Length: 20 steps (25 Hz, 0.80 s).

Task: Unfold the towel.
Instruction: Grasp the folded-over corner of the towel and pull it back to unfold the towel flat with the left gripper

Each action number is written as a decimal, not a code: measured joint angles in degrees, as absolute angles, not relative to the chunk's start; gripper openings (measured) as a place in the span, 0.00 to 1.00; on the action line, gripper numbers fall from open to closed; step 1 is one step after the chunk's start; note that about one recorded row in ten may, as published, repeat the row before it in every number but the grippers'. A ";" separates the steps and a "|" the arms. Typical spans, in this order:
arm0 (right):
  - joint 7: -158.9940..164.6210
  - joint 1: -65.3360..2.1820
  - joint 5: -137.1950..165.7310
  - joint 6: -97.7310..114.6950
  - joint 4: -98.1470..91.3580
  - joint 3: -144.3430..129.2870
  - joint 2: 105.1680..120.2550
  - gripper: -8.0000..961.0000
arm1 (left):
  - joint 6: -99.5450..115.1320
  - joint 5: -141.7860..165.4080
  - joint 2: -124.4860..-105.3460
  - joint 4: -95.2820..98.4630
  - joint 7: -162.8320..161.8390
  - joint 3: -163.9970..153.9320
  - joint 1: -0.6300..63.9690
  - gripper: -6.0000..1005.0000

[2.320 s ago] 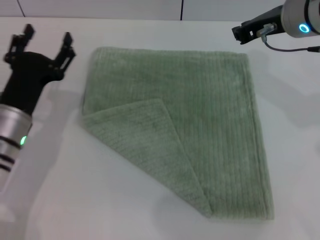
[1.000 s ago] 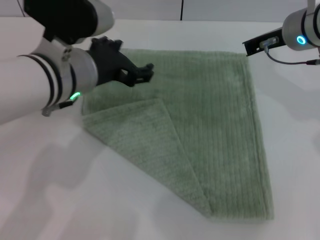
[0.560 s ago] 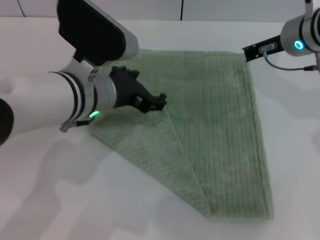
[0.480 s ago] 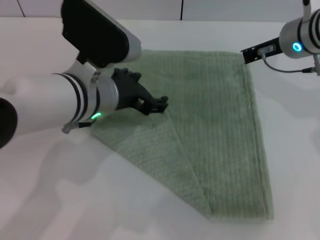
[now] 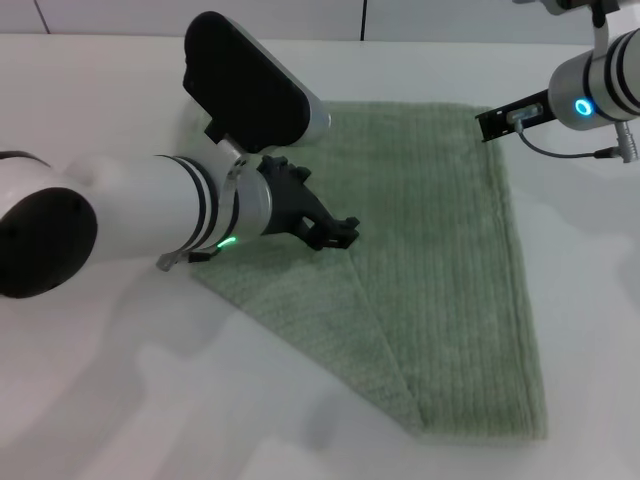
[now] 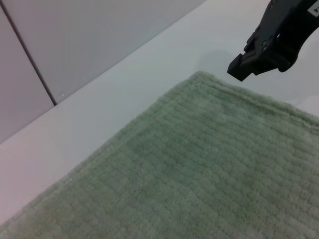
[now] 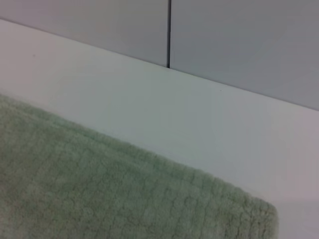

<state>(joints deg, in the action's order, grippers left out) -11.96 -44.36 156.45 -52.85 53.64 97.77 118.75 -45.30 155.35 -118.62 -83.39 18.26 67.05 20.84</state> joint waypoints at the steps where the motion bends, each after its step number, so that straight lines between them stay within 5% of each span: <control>1: -11.96 -44.36 156.43 -52.84 53.65 97.70 118.75 0.01 | -45.30 155.35 -118.62 -83.39 18.26 67.05 20.84 0.78; 20: -14.89 -47.68 152.15 -45.42 42.45 97.47 118.83 0.01 | -43.91 155.30 -118.74 -78.44 18.19 66.88 25.05 0.76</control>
<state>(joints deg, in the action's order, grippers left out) -14.89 -47.68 152.15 -45.42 42.45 97.47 118.83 -43.91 155.30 -118.74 -78.44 18.19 66.88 25.05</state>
